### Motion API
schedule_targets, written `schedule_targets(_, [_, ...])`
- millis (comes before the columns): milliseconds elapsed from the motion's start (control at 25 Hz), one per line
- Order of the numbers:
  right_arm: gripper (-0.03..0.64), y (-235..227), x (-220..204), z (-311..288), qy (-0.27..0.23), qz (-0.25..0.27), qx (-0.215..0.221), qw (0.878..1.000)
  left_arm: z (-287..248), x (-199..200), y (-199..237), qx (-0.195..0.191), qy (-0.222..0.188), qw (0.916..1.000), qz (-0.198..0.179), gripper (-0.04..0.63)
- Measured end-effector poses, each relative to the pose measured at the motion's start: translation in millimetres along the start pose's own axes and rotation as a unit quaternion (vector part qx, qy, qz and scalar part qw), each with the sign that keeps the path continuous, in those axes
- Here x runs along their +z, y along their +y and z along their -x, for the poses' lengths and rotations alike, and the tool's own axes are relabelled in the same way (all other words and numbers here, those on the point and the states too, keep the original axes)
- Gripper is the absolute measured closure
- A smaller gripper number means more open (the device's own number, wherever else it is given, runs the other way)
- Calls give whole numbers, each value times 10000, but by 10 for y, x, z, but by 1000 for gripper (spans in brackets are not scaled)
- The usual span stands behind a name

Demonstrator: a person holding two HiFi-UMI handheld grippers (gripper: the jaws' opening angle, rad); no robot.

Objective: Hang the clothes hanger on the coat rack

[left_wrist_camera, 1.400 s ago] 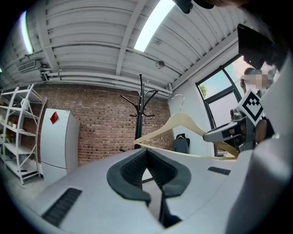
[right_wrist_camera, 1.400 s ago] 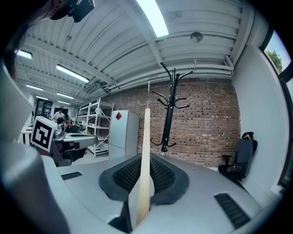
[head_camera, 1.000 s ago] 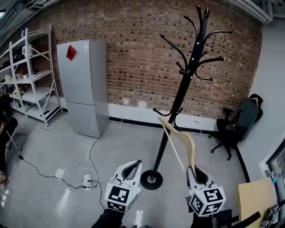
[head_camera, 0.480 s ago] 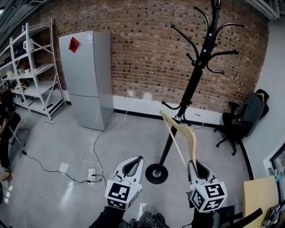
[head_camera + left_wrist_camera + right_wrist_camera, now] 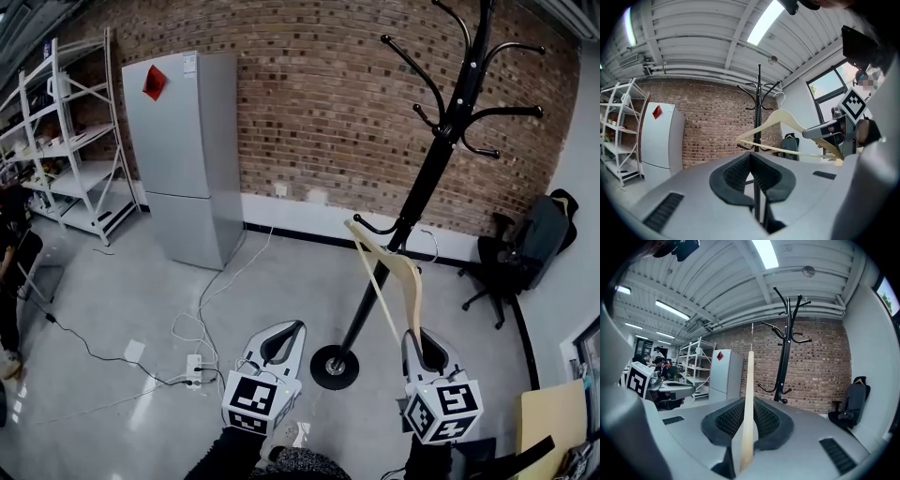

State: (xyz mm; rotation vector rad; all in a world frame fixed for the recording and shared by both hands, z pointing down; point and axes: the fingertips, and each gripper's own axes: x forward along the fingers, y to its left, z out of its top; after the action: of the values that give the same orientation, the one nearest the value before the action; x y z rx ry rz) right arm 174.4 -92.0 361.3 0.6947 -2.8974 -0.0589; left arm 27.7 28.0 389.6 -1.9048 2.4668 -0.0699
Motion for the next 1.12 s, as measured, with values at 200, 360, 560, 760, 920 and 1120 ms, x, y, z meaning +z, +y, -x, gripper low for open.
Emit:
schedule_targets(200, [555,-16,96,-384,-86,33,-85,9999,-324,23,339,-34,-65,10000,-49,586])
schedule_targets(360, [555,-163,201,-697,-140,44,-337,9993,-578,-16,548,-133,20,9999,-86,586])
schedule_targets(560, [555,-303,320,-1145,-152,-51,-569,9982,-916,-21,893,-207,79,9997,-109,586])
schedule_targets(760, [555,-358,394,-1507,-138,-59,-717,9973,-1247,31,1156,-343,41,9992,-192,586])
schedule_targets(920, [555,-421,449,-1657,-118,-98,-862,9962,-1373,54,1296,-375,6,9991,-196,586])
schedule_targets(1120, [555,-441,407,-1745,-111,-201,-991,9948,-1532,-15,1359,-499,-4,9985,-206,586])
